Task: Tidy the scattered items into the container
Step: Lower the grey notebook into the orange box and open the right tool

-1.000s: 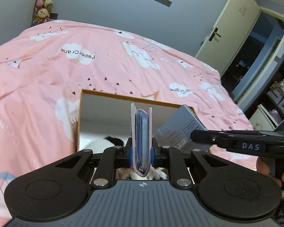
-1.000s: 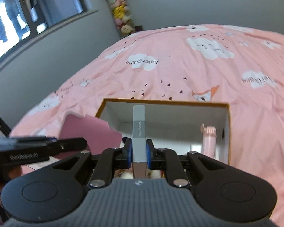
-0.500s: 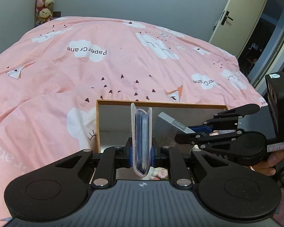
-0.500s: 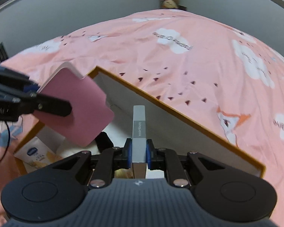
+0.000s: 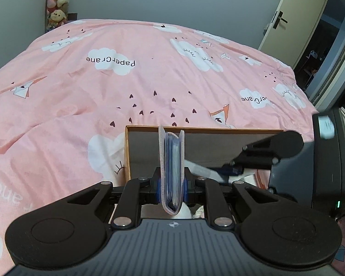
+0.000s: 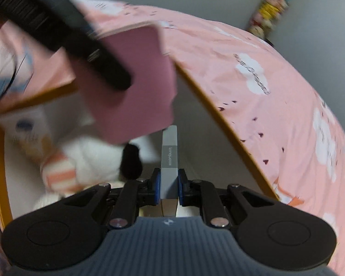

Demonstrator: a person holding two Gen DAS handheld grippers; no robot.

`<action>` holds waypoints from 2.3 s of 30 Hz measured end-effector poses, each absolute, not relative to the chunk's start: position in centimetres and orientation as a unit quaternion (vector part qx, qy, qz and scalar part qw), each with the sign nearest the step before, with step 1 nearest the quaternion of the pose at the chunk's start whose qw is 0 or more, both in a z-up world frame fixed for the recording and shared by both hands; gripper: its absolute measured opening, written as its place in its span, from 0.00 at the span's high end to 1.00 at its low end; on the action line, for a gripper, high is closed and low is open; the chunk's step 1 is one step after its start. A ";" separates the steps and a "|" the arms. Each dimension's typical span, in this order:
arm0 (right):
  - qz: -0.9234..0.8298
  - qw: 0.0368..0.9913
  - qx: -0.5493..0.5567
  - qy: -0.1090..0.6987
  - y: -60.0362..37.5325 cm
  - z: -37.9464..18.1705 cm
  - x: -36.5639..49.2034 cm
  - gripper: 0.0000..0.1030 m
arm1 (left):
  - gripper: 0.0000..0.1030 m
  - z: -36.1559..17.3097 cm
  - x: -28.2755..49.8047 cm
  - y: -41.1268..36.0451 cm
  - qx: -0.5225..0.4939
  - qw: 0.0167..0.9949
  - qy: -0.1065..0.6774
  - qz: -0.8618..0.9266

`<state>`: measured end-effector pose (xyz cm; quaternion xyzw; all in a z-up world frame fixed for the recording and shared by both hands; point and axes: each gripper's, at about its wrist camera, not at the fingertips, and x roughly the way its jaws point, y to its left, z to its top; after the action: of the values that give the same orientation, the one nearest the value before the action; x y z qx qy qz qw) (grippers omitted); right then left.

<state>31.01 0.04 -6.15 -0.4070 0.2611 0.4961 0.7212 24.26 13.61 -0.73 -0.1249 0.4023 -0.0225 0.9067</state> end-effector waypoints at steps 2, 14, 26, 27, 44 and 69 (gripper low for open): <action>0.499 0.708 -0.441 0.237 -0.2 -6.6 30.0 0.84 | 0.81 -0.8 24.3 13.6 -0.127 0.906 0.403 -0.022; 0.468 0.641 -0.603 0.080 0.2 -9.7 27.5 0.84 | 0.81 -0.8 24.1 14.0 -0.139 0.903 0.406 -0.015; 0.458 0.700 -0.482 0.261 -0.7 -6.4 32.7 0.40 | 0.81 -0.8 23.9 14.2 -0.145 0.902 0.407 -0.017; 0.456 0.704 -0.460 0.292 -0.8 -6.1 33.6 0.39 | 0.81 -0.8 24.0 14.3 -0.146 0.902 0.407 -0.017; 0.475 0.705 -0.334 0.407 -2.1 -7.4 39.0 0.64 | 0.81 -1.1 24.2 14.6 -0.153 0.899 0.411 -0.015; 0.458 0.726 -0.336 0.387 -3.5 -6.7 42.9 0.92 | 0.81 -0.5 25.9 14.8 -0.169 0.908 0.384 -0.009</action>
<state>42.90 -3.47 -6.67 -0.3358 0.3872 0.4578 0.7264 25.89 14.85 -0.51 -0.1688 0.3845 -0.0091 0.9075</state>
